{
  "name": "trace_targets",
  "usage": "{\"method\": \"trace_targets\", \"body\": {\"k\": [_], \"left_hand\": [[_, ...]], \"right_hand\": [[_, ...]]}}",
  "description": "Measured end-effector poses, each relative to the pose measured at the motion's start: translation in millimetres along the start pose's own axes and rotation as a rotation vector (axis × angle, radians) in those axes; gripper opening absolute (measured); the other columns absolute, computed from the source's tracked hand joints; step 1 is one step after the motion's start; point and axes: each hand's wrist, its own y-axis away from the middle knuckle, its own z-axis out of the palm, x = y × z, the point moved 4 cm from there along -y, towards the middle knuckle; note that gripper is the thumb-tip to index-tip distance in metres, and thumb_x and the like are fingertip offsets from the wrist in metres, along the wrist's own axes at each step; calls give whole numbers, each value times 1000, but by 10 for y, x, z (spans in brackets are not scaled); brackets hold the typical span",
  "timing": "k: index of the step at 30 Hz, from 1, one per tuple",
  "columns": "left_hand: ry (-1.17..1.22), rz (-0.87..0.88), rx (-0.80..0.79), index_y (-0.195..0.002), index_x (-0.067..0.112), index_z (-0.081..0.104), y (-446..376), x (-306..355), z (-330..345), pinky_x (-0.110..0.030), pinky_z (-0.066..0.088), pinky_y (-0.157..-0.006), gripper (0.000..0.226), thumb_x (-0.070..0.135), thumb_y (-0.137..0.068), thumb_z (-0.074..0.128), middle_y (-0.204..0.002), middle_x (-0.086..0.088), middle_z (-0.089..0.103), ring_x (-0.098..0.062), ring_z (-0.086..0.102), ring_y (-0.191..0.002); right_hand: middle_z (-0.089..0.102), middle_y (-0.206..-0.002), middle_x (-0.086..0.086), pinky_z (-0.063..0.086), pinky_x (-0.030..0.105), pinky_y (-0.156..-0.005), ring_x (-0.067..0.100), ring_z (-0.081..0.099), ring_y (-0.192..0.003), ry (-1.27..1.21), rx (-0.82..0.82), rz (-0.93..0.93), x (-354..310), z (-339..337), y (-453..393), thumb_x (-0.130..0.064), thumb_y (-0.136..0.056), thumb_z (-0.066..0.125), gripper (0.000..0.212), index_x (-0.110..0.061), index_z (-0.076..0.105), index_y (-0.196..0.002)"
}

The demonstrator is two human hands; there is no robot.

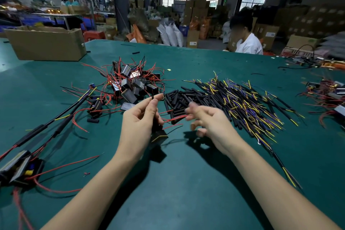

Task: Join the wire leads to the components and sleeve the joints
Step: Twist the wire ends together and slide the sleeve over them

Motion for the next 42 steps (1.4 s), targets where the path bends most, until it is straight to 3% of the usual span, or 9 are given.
{"method": "trace_targets", "body": {"k": [6, 12, 18, 21, 23, 28, 33, 36, 42], "left_hand": [[-91, -20, -64, -97, 17, 68, -21, -71, 46, -12, 46, -59, 21, 12, -98, 48, -63, -5, 54, -10, 64, -58], [-171, -13, -138, -100, 16, 68, -52, -161, 107, -11, 41, -58, 20, 12, -99, 48, -62, -7, 62, -3, 61, -56], [-135, -22, -90, -98, 22, 58, -64, -185, 76, -24, 43, -62, 10, 13, -94, 56, -59, -2, 66, -19, 62, -63], [-143, -9, -84, -94, 17, 59, -62, -169, 75, -15, 41, -59, 3, 14, -93, 59, -64, 0, 70, -10, 60, -62], [-119, 7, -82, -91, 13, 61, -57, -148, 75, -12, 45, -63, 2, 11, -92, 60, -67, 1, 71, -6, 64, -63], [-96, 36, 25, -87, 11, 67, -44, -129, 23, -27, 55, -75, 5, 8, -89, 63, -69, -3, 72, -16, 69, -67], [-163, 98, 44, -84, 19, 70, -33, -95, 16, -15, 49, -63, 16, 5, -88, 64, -65, 7, 69, -5, 63, -61], [-200, 105, 36, -83, 23, 70, -20, -84, 33, -15, 48, -62, 18, 6, -87, 66, -66, 7, 69, -4, 61, -59], [-216, 109, 29, -81, 24, 72, -2, -36, 35, -12, 45, -59, 15, 10, -85, 68, -64, 10, 68, 0, 57, -57]], "right_hand": [[65, -67, 1, 38, 24, -58, 18, 57, -65, 530, 444, -97, -29, -564, -306, -18, -87, 64, 18, -17, 69, -70], [73, -90, 1, 51, 34, -86, 19, 66, -91, 867, 309, -176, -61, -338, -592, -21, -85, 66, 12, -18, 76, -91], [53, -101, -3, 43, 31, -77, 20, 55, -102, 1202, 54, -323, 33, -55, -703, -18, -93, 57, 19, -25, 70, -105], [49, -99, -5, 37, 29, -71, 19, 53, -101, 1293, 65, -387, 24, -55, -677, -19, -94, 56, 13, -22, 66, -101], [56, -96, -4, 40, 30, -71, 19, 55, -96, 1209, 93, -412, -28, -66, -634, -16, -93, 56, 9, -18, 62, -99], [61, -73, 8, 42, 28, -66, 19, 52, -66, 529, 241, -358, -205, -199, -310, -5, -85, 56, 20, -19, 60, -99], [67, -71, -2, 46, 15, -55, 6, 61, -62, 130, 126, -319, -280, -224, 76, 2, -91, 52, 24, -13, 66, -104], [74, -93, 2, 50, 16, -65, 9, 68, -82, 71, 33, -320, -291, -140, 186, -5, -92, 58, 22, -15, 62, -110], [57, -58, -6, 32, 16, -50, 7, 47, -56, -3, 119, -207, -225, -62, 229, -22, -90, 61, 13, -21, 74, -92]]}}
